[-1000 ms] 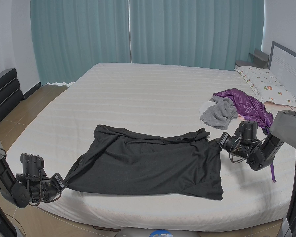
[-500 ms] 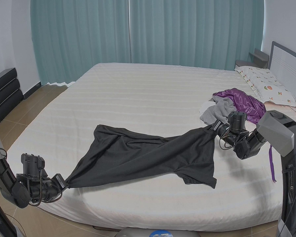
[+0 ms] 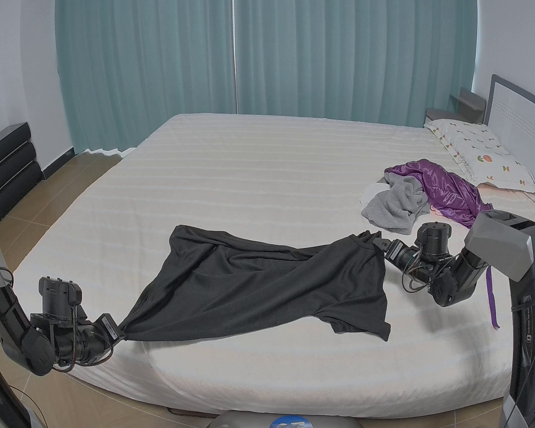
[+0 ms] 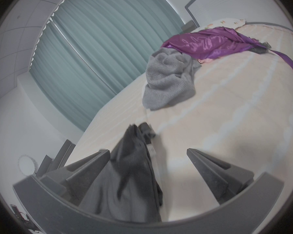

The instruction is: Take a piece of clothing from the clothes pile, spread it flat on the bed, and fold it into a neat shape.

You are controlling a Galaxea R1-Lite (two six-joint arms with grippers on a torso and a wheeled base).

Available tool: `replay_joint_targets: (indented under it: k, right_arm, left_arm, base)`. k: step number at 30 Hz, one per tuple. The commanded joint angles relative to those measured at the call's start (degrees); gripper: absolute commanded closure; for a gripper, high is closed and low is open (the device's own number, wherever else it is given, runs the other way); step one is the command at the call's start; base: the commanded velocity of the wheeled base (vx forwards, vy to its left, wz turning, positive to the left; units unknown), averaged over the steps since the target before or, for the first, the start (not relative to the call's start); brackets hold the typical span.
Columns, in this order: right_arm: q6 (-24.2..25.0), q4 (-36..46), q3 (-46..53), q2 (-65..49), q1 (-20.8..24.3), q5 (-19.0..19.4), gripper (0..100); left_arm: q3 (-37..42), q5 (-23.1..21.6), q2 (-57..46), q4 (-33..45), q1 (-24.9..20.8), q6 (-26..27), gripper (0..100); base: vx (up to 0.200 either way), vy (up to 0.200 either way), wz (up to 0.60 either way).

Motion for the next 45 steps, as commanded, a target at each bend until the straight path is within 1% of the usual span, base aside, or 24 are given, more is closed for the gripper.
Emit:
replay_joint_targets:
  k: [1, 2, 4, 6, 7, 9, 10, 14, 15, 18, 20, 23, 24, 27, 30, 35, 38, 42, 45]
  right_arm:
    - [0.4, -3.5, 17.0, -11.3, -0.4, 6.6, 0]
    - [0.4, -3.8, 17.8, -11.7, -0.3, 6.8, 0]
    - [0.3, -5.3, 25.2, -13.9, 0.3, 9.4, 0]
    - [0.2, -5.7, 29.7, -15.0, 0.8, 11.4, 0]
    - [0.2, -5.7, 30.3, -15.2, 0.9, 11.8, 0]
    - [0.3, -6.0, 34.7, -15.9, 1.7, 14.2, 0]
    - [0.4, -6.0, 35.8, -16.2, 2.2, 14.8, 0]
    - [0.4, -5.9, 37.4, -15.6, 3.6, 15.1, 0]
    - [0.6, -6.0, 37.3, -14.7, 4.4, 15.2, 0]
    - [1.3, -5.9, 36.9, -14.3, 4.9, 15.2, 0]
    - [2.8, -5.7, 35.9, -13.8, 6.5, 15.1, 0]
    - [3.0, -5.1, 35.1, -12.7, 7.5, 14.8, 0]
    - [3.0, -5.1, 34.8, -12.1, 7.7, 14.5, 100]
    - [2.9, -5.1, 35.0, -12.2, 7.6, 14.4, 100]
    - [2.8, -5.0, 37.8, -15.4, 6.7, 14.5, 100]
    - [2.6, -5.0, 43.6, -22.2, 4.6, 16.3, 100]
    - [2.5, -4.9, 46.4, -25.5, 3.7, 17.6, 100]
    - [2.5, -4.9, 49.9, -29.1, 3.7, 18.0, 100]
    - [2.3, -4.9, 53.2, -32.1, 3.7, 18.3, 100]
  left_arm:
    - [0.1, 0.0, -0.2, -0.1, 0.0, 0.0, 100]
    - [0.1, 0.0, -0.2, 0.0, 0.0, 0.0, 100]
    - [0.1, 0.0, -0.3, -0.1, 0.0, 0.0, 100]
    - [0.1, 0.0, -0.4, 0.0, 0.0, 0.0, 100]
    - [0.1, 0.0, -0.4, -0.1, 0.0, 0.0, 100]
    - [0.2, 0.0, -0.6, 0.0, 0.0, 0.0, 100]
    - [0.2, 0.0, -0.6, 0.0, 0.0, 0.0, 100]
    - [0.2, 0.0, -0.6, 0.0, 0.0, 0.0, 100]
    - [0.2, 0.0, -0.6, -0.1, 0.0, 0.0, 100]
    - [0.2, 0.0, -0.5, 0.0, 0.0, 0.0, 100]
    - [0.1, 0.0, -0.5, 0.0, 0.0, 0.0, 100]
    - [0.1, 0.0, -0.4, 0.0, 0.0, 0.0, 100]
    - [0.2, 0.0, -0.4, 0.0, 0.0, 0.0, 100]
    - [0.3, 0.0, -0.5, 0.0, 0.0, 0.0, 100]
    - [0.3, 0.0, -0.6, 0.0, 0.1, 0.1, 100]
    - [0.1, 0.1, -0.8, 0.1, 0.5, 0.4, 100]
    - [0.3, 0.2, -1.4, 0.1, 0.9, 2.2, 100]
    - [0.5, 0.5, -2.7, 0.2, 1.4, 3.3, 100]
    - [0.5, 0.6, -4.2, 0.5, 2.5, 4.2, 100]
  base:
    - [0.000, 0.000, 0.00]
    - [0.000, 0.000, 0.00]
    - [0.000, 0.000, 0.00]
    - [0.000, 0.000, 0.00]
    - [0.000, 0.000, 0.00]
    - [0.000, 0.000, 0.00]
    - [0.000, 0.000, 0.00]
    - [0.000, 0.000, 0.00]
    - [0.000, 0.000, 0.00]
    - [0.000, 0.000, 0.00]
    - [0.000, 0.000, 0.00]
    - [0.000, 0.000, 0.00]
    - [0.000, 0.000, 0.00]
    - [0.000, 0.000, 0.00]
    - [0.000, 0.000, 0.00]
    - [0.000, 0.000, 0.00]
    - [0.000, 0.000, 0.00]
    - [0.000, 0.000, 0.00]
    - [0.000, 0.000, 0.00]
